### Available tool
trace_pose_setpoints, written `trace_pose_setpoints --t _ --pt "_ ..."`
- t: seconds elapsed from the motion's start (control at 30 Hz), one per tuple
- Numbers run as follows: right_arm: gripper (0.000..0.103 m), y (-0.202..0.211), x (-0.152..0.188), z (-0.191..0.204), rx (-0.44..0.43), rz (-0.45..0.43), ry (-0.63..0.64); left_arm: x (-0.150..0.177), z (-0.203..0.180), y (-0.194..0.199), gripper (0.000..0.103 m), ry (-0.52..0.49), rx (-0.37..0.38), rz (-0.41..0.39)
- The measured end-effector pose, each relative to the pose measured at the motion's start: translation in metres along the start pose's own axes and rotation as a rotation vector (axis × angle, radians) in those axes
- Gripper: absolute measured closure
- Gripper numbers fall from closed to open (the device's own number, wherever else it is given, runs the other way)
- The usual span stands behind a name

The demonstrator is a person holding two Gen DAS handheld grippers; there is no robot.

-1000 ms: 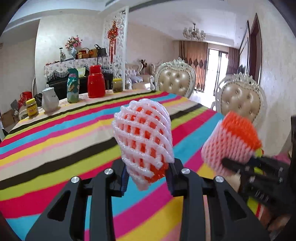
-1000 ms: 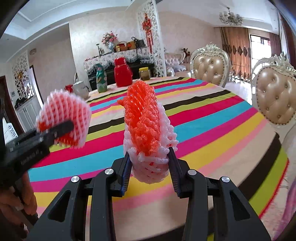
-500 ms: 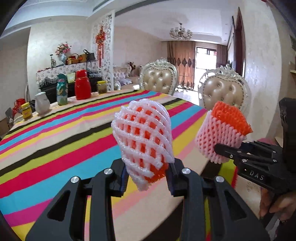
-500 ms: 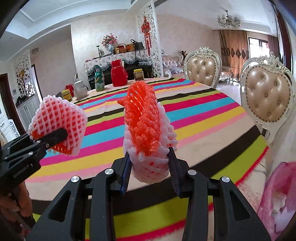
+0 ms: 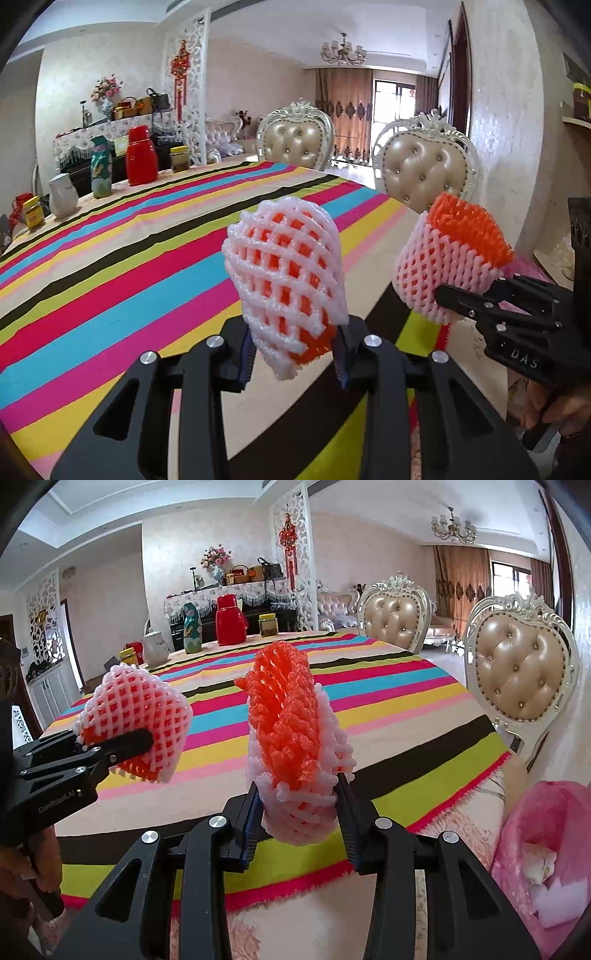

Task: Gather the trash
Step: 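Carry both pink foam nets over to the pink bin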

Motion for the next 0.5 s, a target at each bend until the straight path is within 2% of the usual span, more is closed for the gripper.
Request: trace_pose_setpoints --t 0.33,0.5 --pt "0.064 0.011 0.001 -0.037 0.052 -0.023 -0.045 -0.007 -0.037 -0.014 0.07 -0.063 0.068 0.015" --pt "0.064 0.025 0.009 -0.068 0.101 -0.032 -0.082 -0.014 -0.068 -0.023 0.07 -0.106 0.132 0.019"
Point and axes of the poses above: each gripper's, at about its wrist camera, not at the fingertips, and y roughly against the way its jaws point, z to its left, x to its underside, the point moved 9 cm from there along -y, roughly the way its jaws point, and after that the axes turned 6 degrees about x, right-handed, at the moved point
